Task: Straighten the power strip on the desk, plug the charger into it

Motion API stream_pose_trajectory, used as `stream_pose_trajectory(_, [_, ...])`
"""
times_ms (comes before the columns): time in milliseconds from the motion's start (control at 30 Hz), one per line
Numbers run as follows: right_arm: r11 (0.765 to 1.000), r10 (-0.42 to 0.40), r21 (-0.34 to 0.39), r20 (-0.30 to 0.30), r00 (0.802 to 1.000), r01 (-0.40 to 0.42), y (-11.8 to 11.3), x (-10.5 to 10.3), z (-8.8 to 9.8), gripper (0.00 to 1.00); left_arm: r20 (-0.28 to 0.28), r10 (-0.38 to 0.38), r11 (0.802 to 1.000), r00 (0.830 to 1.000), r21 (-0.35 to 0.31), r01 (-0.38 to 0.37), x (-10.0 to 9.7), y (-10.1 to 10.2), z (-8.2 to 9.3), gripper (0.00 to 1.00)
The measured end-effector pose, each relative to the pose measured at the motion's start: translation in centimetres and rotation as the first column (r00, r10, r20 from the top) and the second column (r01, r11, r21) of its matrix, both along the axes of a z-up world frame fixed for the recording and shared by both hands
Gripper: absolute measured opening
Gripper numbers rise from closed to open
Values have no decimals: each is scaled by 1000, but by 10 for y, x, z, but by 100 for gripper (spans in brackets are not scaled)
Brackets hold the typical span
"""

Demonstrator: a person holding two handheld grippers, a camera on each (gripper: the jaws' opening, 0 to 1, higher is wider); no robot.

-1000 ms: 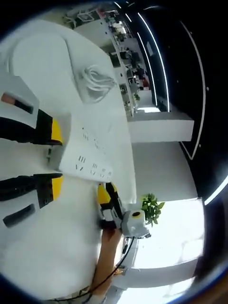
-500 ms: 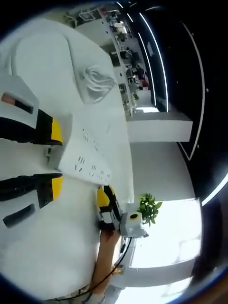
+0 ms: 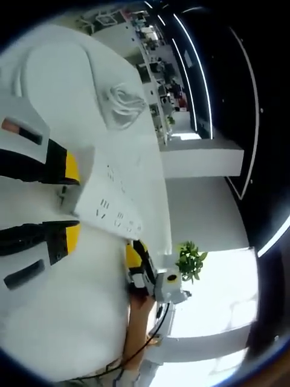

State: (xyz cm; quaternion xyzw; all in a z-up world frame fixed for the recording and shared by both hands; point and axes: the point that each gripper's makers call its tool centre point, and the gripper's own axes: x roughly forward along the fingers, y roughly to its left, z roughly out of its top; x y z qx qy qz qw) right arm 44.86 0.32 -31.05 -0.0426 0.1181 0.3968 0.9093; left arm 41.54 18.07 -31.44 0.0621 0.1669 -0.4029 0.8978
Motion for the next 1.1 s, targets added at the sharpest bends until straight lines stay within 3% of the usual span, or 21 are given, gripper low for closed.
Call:
stream_pose_trajectory(267, [999,36,3,0,999,-36,0,-27,-1,24,2,-5,1000,1000,-5,5,-6,3,-1,23])
stream_pose_trajectory(1100, [1000,-3,-5,-6,1000,3,-4,-60,-2,22,7,-45,999,999,0,45,-22,-1,-3,23])
